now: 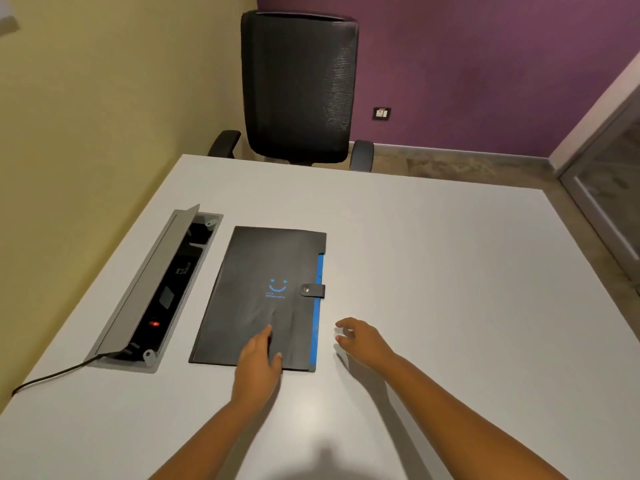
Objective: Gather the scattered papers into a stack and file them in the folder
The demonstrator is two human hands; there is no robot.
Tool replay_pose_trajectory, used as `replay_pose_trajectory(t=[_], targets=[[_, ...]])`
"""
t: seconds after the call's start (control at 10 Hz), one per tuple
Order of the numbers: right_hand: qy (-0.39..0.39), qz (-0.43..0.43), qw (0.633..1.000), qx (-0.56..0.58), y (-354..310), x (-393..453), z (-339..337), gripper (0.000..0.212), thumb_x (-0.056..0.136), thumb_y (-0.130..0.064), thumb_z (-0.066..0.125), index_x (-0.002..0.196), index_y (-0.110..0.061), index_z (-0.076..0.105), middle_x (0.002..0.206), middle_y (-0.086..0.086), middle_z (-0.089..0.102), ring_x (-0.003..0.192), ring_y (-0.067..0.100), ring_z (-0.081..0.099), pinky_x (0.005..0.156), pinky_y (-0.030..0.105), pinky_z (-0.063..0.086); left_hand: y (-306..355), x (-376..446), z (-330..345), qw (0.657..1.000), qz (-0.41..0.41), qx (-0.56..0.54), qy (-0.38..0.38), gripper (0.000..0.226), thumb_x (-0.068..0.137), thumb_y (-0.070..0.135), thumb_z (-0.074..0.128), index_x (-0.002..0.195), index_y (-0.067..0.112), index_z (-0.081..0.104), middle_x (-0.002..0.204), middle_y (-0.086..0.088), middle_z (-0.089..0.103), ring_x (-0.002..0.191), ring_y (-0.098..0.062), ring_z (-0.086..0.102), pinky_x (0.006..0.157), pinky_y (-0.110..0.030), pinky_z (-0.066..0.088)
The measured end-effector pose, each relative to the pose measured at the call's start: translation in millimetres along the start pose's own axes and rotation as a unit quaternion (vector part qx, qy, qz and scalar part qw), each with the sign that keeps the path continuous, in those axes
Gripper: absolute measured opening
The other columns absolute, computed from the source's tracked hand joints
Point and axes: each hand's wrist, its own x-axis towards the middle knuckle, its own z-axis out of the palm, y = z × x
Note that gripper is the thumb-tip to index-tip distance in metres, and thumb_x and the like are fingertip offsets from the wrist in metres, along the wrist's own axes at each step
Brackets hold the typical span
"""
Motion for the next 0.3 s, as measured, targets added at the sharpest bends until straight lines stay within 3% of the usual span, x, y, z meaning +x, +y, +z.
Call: replay_pose_trajectory(t=[0.2,0.3], targets=[[0.03,0.011,0.997,-0.065,55,-43,-21,0.036,0.09,-0.022,0.049,0.125,-0.018,0.052,0.133,0.002,0.05,0.123,0.017,0.047,0.1,0.028,0.038,40,-28,45,0.992,0.083,0.045,-0.083,0.045,0.091,0.015,0.047,0.135,0.018,0.042,0.14,-0.002,0.046,0.126,-0.018,0.044,0.107,-0.027,0.034],[0.068,0.027,0.994,-0.086,83,-67,-22,0.035,0.09,-0.021,0.048,0.124,-0.02,0.054,0.134,-0.002,0.05,0.124,0.016,0.046,0.103,0.029,0.038,52,-45,68,0.978,0.139,0.104,-0.118,0.047,0.094,0.02,0.042,0.141,0.022,0.033,0.15,0.002,0.031,0.137,-0.014,0.03,0.112,-0.022,0.023]])
